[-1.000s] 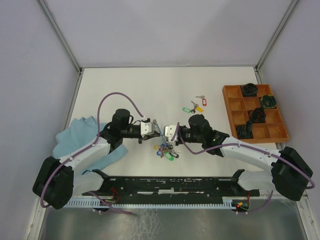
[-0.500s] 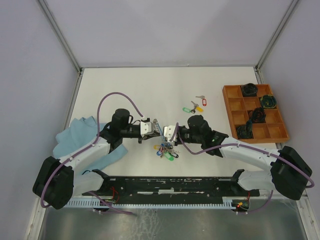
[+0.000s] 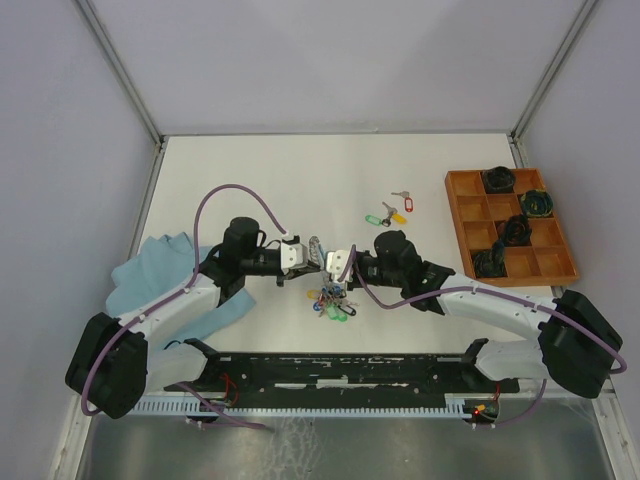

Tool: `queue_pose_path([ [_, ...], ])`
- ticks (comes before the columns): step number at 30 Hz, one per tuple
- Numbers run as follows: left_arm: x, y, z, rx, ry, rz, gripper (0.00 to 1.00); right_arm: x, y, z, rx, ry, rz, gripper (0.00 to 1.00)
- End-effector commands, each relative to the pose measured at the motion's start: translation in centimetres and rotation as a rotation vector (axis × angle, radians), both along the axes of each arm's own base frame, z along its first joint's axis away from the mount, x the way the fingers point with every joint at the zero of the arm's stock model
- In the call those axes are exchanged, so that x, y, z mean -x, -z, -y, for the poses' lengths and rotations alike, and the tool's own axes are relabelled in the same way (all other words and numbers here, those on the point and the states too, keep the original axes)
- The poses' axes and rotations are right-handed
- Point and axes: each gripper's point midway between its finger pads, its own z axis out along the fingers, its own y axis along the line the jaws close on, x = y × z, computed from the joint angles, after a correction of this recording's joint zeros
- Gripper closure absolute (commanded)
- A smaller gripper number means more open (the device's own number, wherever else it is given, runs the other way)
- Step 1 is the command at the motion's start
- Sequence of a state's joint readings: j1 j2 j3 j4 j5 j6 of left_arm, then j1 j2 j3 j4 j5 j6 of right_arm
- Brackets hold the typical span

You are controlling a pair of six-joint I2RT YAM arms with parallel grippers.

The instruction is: Put the keys on the keyring

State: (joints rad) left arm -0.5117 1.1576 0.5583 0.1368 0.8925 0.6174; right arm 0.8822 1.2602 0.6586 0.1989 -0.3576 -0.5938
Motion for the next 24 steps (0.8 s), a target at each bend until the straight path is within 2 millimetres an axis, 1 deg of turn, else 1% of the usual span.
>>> queue_pose_path([
  [1,0.1,-3.4,1.1,0.092,0.060,0.082,0.97,0.0,-3.3,-1.9,-0.125,-0.032,0.058,0.99],
  [10,0.1,-3.5,1.1,0.098,0.053,0.077,0.97,0.2,-3.3,-2.2,-0.126,-0.043,0.054,0.99],
  [15,-0.8,-3.7,1.1,0.103,-0.007,0.056,0.97,0.4,-3.3,-2.0,-0.118,-0.051,0.076,0.99],
  [24,-3.0,-4.9,0.8,0.186,-0.204,-0.065,0.97,-0.2,-2.3,-1.2,-0.057,-0.020,0.115,0.99],
])
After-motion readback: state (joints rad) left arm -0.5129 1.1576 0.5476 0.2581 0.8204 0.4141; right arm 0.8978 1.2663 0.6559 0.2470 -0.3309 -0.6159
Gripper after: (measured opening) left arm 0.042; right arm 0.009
